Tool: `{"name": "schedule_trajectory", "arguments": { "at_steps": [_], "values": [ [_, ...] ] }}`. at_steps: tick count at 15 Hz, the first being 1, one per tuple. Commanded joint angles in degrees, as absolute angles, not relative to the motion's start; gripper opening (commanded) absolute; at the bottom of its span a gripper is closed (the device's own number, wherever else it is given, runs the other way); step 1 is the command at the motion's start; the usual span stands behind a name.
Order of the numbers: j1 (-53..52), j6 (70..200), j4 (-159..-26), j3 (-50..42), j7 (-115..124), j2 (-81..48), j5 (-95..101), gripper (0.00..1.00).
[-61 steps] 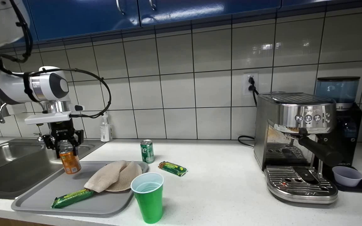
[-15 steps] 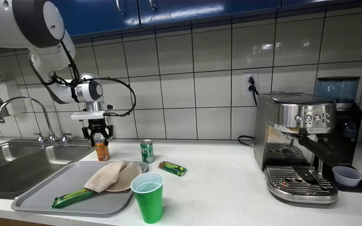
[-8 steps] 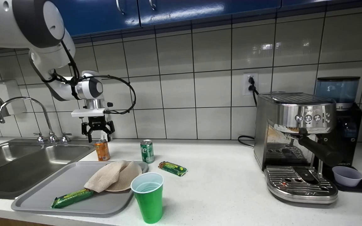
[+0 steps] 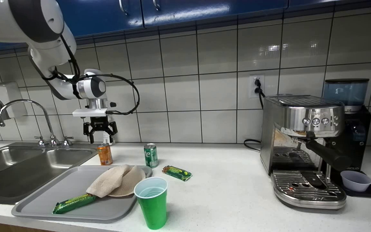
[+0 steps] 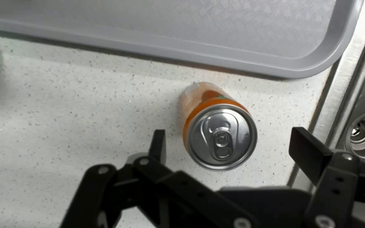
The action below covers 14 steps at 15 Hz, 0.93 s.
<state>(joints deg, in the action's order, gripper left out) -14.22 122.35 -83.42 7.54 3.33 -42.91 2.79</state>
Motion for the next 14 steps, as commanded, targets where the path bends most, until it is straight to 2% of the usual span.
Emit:
{"name": "schedule_trajectory", "arguments": {
  "at_steps": [1,14],
  "values": [
    [-12.5,124.4,-91.2,8.1,1.9,-36.8,1.0,1.00],
    [-9.3,129.7,-110.8,7.1,2.6,-24.2,-0.6,1.00]
  ]
}}
